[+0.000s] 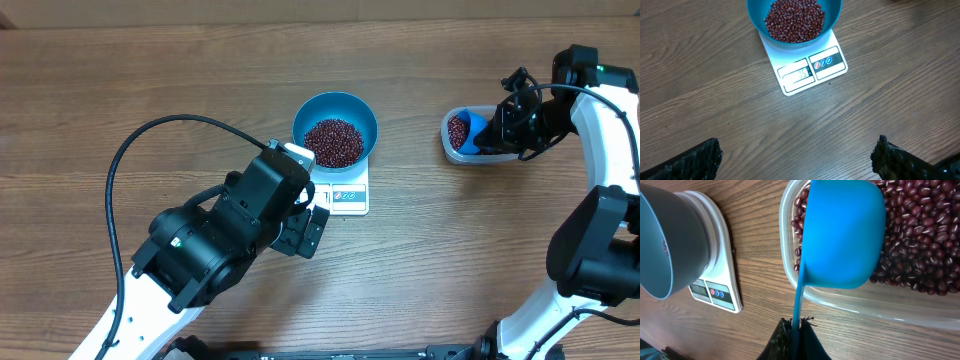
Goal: Scoop item into bowl and weigh 150g on scale
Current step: 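Lower the scoop into the beans and drag it to refill, then lift the refilled scoop and carry it over the teal bowl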
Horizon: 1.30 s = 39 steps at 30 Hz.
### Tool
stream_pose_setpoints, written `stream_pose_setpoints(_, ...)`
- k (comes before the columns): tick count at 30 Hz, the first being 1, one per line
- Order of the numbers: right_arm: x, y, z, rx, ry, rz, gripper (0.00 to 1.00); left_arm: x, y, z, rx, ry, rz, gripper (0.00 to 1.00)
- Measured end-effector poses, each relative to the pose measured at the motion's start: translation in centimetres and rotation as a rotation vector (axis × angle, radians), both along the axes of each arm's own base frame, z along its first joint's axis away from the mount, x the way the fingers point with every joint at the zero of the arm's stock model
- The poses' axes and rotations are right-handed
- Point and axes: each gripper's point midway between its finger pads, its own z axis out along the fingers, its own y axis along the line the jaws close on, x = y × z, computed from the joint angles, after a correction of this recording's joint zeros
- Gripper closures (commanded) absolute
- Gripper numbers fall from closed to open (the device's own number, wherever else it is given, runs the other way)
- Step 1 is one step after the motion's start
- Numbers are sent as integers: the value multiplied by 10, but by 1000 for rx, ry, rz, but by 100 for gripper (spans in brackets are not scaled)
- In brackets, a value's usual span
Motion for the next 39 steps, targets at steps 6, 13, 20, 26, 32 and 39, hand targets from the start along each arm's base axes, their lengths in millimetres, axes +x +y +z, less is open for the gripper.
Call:
stream_pose_setpoints(6, -1, -2, -1, 0, -7, 9, 96, 0, 0, 0, 0, 0, 0, 0)
stream_pose_setpoints(13, -5, -14, -1, 75, -28, -8, 96, 0, 0, 0, 0, 0, 0, 0)
stream_pose_setpoints(20, -8, -15, -10, 109, -37, -10, 96, 0, 0, 0, 0, 0, 0, 0)
stream_pose_setpoints(26, -13, -13, -19, 145, -35, -13, 96, 0, 0, 0, 0, 0, 0, 1)
stream_pose_setpoints(32, -13, -17, -16, 194, -49, -41, 96, 0, 0, 0, 0, 0, 0, 1)
stream_pose_setpoints(39, -16, -30, -4, 289, -75, -101, 96, 0, 0, 0, 0, 0, 0, 1)
